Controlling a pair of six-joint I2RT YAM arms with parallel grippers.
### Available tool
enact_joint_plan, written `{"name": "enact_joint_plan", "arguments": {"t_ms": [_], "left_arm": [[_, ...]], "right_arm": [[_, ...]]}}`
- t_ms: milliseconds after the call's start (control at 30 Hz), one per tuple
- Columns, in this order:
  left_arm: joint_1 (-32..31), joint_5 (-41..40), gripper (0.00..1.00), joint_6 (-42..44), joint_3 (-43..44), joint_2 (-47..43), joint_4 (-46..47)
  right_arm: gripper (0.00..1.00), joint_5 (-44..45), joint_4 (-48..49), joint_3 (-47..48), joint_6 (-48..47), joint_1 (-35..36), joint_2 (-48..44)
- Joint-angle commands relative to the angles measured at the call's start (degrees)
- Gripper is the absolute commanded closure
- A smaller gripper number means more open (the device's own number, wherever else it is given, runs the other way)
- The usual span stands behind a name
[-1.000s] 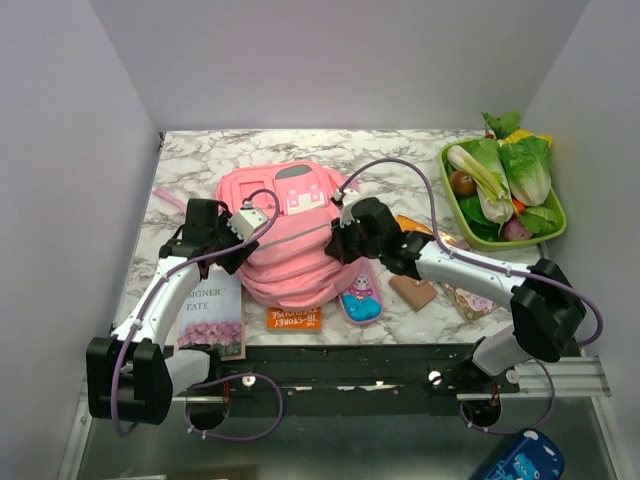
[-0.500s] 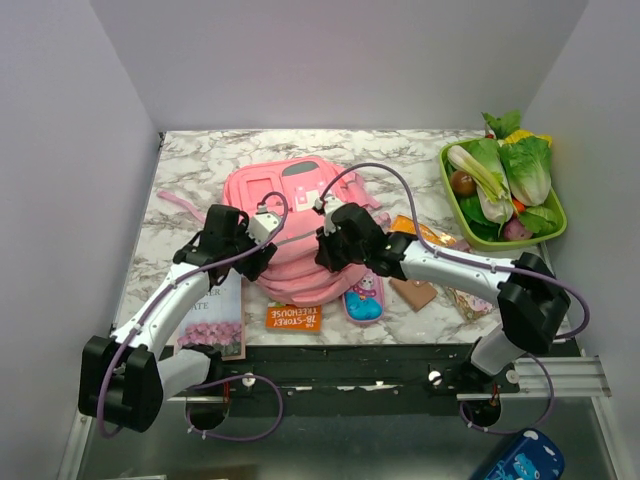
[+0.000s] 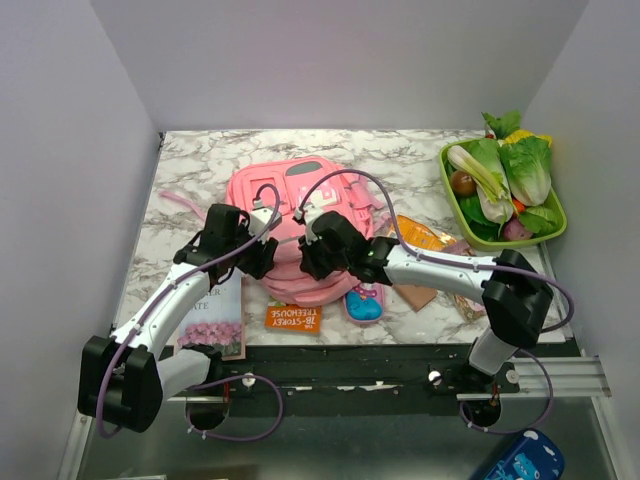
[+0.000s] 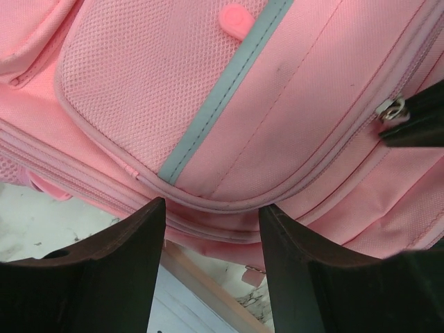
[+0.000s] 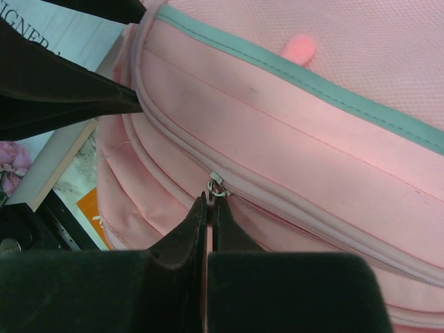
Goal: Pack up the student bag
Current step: Unzip the student bag at the center of the board.
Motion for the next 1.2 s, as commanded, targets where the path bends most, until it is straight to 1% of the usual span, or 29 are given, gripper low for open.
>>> {"name": "enact_joint_plan", "arguments": {"t_ms": [0, 100, 200, 300, 400, 500, 533, 567, 633, 767, 833, 867, 900, 967, 1067, 1167], "left_arm": [[-0.6, 5.76, 0.36, -4.05, 0.89, 0.37, 7.66], [-0.6, 6.64, 0.36, -5.28, 2.02, 1.16, 7.49], [-0.78, 6.99, 0.37, -6.42, 3.87, 2.47, 7.74], [-0.87, 7.52, 0.37, -6.86, 5.19, 2.74, 7.57], [-0.87, 7.43, 0.37, -6.26, 5.55, 2.39, 7.22], [-0.78, 6.73, 0.37, -5.38, 6.07, 1.78, 5.91], [-0.78, 6.12, 0.37, -4.15, 6.51, 1.6, 5.21], [-0.6, 5.68, 0.37, -3.53, 6.77, 1.25, 4.5], [-0.08, 5.23, 0.37, -1.52, 7.83, 0.46, 2.39], [0.8, 2.87, 0.34, 1.56, 10.02, -0.24, -1.39], [0.98, 2.07, 0.33, 2.45, 11.34, -0.86, -2.88], [1.15, 1.72, 0.33, 3.06, 11.87, -0.95, -3.32], [1.15, 1.46, 0.33, 3.41, 12.75, -1.47, -3.94], [1.15, 1.63, 0.33, 3.42, 13.63, -1.65, -4.55], [1.07, 4.26, 0.32, 1.93, 15.56, -1.3, -6.05], [-3.22, 4.1, 0.32, 1.04, 15.66, -0.69, -5.79]], "right_arm": [[0.99, -5.5, 3.89, 3.61, -1.29, 4.07, 2.62], [0.99, -8.05, 5.04, 5.1, -2.17, 4.77, 3.76], [0.99, -10.07, 9.5, 3.96, -2.26, 5.3, 3.77], [0.99, -11.21, 11.36, 3.7, -2.61, 5.48, 4.03], [0.96, -12.18, 13.73, 2.91, -2.96, 5.48, 4.21], [0.79, -12.8, 14.44, 2.82, -2.78, 5.48, 4.38], [0.68, -12.45, 14.36, 2.3, -2.43, 5.48, 4.03], [0.62, -11.93, 14.36, 1.86, -2.26, 5.48, 3.51], [0.56, -8.94, 13.66, 0.63, -2.08, 5.21, 0.88], [0.55, -7.79, 11.29, -2.45, -0.07, 2.67, -4.39], [0.55, -7.09, 10.76, -4.2, 1.69, 0.3, -8.07], [0.55, -6.91, 10.58, -5.43, 4.05, -0.67, -9.23], [0.56, -7.17, 10.58, -7.44, 5.29, -3.02, -10.11], [0.57, -7.53, 10.67, -9.56, 8.1, -5.24, -12.65], [0.59, -5.69, 10.49, -12.73, 9.17, -7.61, -14.68], [0.59, -2.09, 9.61, -15.8, 10.65, -8.5, -16.62]]}}
